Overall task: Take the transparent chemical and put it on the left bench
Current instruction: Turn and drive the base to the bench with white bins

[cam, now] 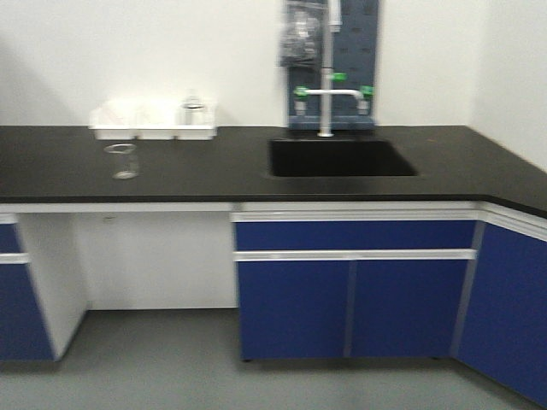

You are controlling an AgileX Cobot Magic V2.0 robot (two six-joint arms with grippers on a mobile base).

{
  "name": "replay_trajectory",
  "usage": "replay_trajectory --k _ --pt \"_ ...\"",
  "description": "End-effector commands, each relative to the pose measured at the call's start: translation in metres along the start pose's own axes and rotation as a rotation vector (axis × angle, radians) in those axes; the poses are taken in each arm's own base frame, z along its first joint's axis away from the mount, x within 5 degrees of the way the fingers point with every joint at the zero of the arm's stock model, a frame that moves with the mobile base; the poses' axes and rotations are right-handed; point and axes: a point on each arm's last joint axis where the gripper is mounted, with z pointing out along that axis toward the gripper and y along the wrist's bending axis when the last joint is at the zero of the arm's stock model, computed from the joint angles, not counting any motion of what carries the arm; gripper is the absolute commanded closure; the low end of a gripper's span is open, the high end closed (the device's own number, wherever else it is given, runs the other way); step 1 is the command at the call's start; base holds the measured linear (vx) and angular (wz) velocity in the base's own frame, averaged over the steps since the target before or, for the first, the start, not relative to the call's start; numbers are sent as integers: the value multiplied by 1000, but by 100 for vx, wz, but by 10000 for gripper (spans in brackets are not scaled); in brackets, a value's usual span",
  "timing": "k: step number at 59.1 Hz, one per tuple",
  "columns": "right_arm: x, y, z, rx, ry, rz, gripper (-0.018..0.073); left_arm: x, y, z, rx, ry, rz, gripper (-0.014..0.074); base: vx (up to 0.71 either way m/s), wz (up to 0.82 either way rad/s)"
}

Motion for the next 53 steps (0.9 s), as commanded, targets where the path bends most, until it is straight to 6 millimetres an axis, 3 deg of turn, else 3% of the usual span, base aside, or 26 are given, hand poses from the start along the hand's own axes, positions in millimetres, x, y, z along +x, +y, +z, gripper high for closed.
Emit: replay_trajectory --k 1,28,53 --pt "-17 0 -2 -1 -111 -7 564 -3 0 -1 -2 -81 -9 600 1 82" --pt "-17 0 -2 -1 -111 -7 564 -3 0 -1 -2 -81 -9 600 12 71" --pt "-17 0 -2 -1 -111 -7 564 -3 0 -1 -2 -81 -9 600 27 44"
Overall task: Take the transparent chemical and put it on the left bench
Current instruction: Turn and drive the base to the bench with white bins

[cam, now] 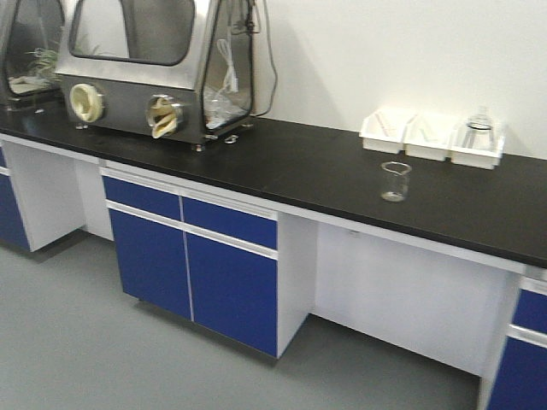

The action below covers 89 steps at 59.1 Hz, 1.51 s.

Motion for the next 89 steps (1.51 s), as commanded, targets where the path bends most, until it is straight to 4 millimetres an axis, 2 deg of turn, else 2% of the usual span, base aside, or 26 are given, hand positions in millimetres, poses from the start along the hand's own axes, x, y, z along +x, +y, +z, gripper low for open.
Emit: replay_trajectory --k 1,49,89 --pt "-17 0 -2 -1 -111 -7 564 -3 0 -1 -2 -81 -9 600 33 30" --pt "-17 0 -2 -1 -111 -7 564 -3 0 -1 -2 -81 -9 600 41 20" --pt "-17 0 -2 -1 -111 -7 564 -3 0 -1 -2 -81 -9 600 40 -44"
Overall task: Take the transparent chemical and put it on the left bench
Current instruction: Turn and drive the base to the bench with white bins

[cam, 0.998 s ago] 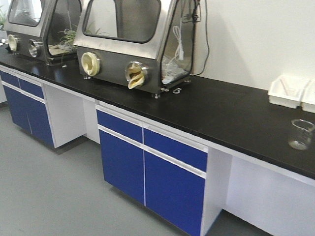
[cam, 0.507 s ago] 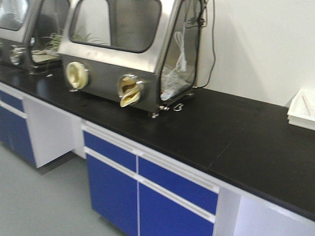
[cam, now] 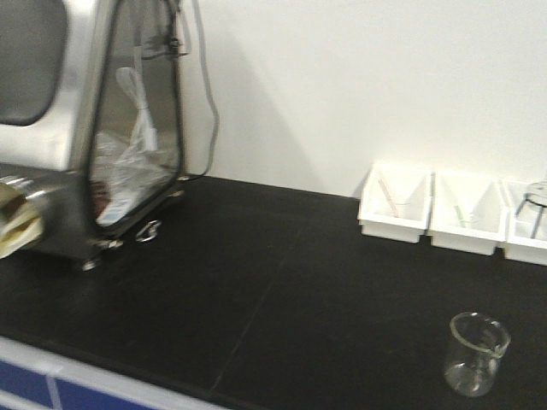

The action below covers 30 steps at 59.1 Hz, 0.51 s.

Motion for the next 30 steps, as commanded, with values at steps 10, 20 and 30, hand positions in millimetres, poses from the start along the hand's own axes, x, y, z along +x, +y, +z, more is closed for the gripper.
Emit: replay_trajectory --k 10,20,30 --pt "-17 0 -2 -1 -111 -9 564 -3 0 -1 -2 -81 -9 600 33 -49" --pt "-17 0 -2 -1 -111 -9 564 -3 0 -1 -2 -81 -9 600 30 -41" --pt "-17 0 -2 -1 -111 -9 564 -3 0 -1 -2 -81 -9 600 27 -36"
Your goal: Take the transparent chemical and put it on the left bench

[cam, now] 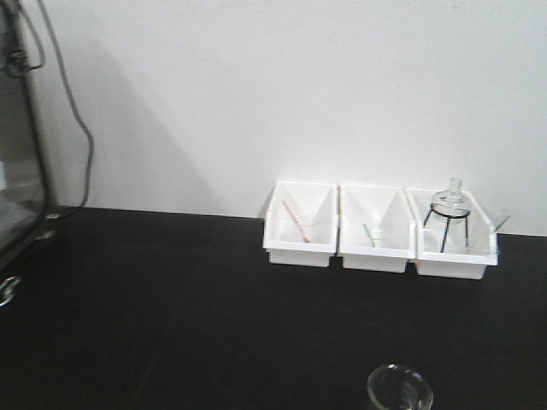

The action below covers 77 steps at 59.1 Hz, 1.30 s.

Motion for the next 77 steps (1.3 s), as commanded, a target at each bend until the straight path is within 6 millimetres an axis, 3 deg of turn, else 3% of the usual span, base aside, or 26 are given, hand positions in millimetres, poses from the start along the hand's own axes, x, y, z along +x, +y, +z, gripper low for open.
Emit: replay_trajectory --k 1,56,64,70,77 --pt "-17 0 -2 -1 -111 -9 564 -3 0 -1 -2 -81 -9 600 25 -36" --pt "-17 0 -2 -1 -112 -9 564 -3 0 -1 -2 -81 -9 600 9 -15" --pt "-19 1 -1 -15 -133 102 564 -3 0 -1 -2 -81 -9 600 0 0" --pt "-23 0 9 -19 -170 181 564 -3 0 -1 -2 -81 -9 600 0 0" --pt "-19 -1 37 -6 -149 216 561 -3 0 -1 -2 -81 -9 600 0 0"
